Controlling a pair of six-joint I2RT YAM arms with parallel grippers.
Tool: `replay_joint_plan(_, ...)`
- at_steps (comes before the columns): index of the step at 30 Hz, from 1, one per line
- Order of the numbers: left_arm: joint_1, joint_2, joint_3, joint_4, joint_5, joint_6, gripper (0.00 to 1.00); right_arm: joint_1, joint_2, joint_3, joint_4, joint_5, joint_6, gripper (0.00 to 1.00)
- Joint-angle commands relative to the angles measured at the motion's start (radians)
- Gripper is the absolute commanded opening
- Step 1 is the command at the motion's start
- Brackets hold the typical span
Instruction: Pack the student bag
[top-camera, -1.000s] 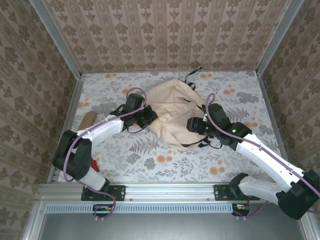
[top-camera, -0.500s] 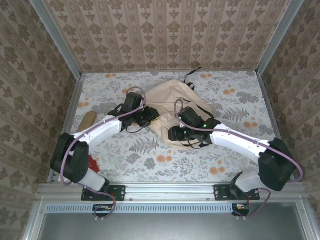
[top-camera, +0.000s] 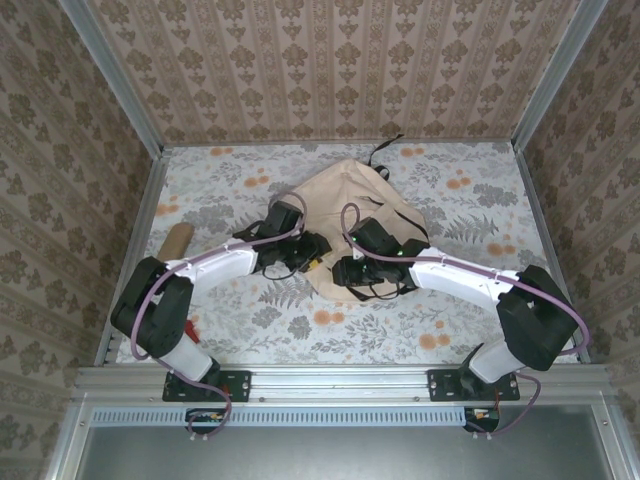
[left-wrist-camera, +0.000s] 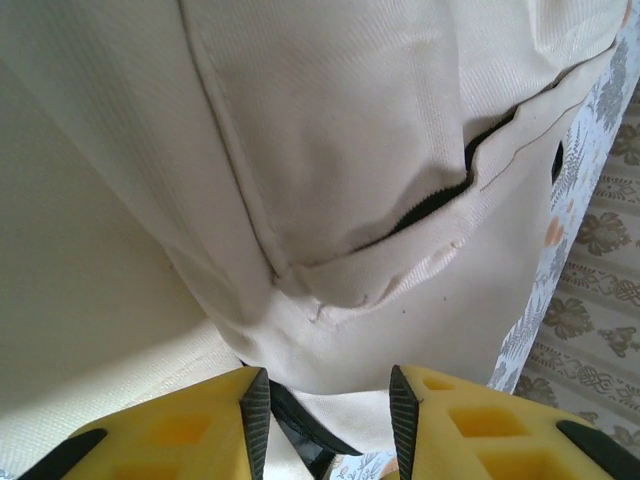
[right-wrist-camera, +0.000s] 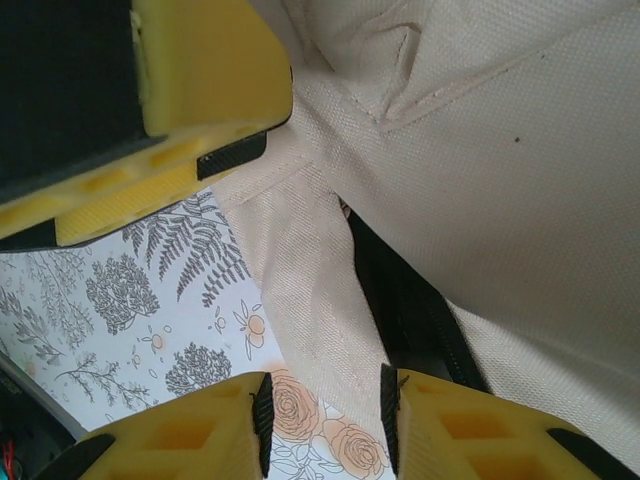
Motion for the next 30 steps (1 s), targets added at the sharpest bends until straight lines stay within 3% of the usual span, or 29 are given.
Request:
replay_joint_plan(1, -0.019, 0.016, 0.000, -0.019, -0.055, -0.033, 0.37, 0.006, 0.007, -0.023, 0.022, 0.006, 0.033, 0.37)
replay_joint_plan(9, -0.041, 0.053, 0.015, -0.082, -0.122, -0.065, 0.31, 0.003, -0.039, -0.066, 0.028, 0.089, 0.083, 0.36)
replay_joint_plan(16, -0.043, 0.102, 0.055, -0.060, -0.116, -0.059, 0.22, -0.003, -0.080, -0.096, 0.038, 0.111, 0.098, 0.35)
replay_joint_plan(26, -0.044, 0.125, 0.095, -0.042, -0.116, -0.055, 0.25, -0.006, -0.076, -0.110, 0.058, 0.080, 0.088, 0.35)
replay_joint_plan(30, -0.044, 0.130, 0.099, -0.043, -0.114, -0.059, 0.13, -0.006, -0.047, -0.112, 0.069, 0.052, 0.096, 0.35)
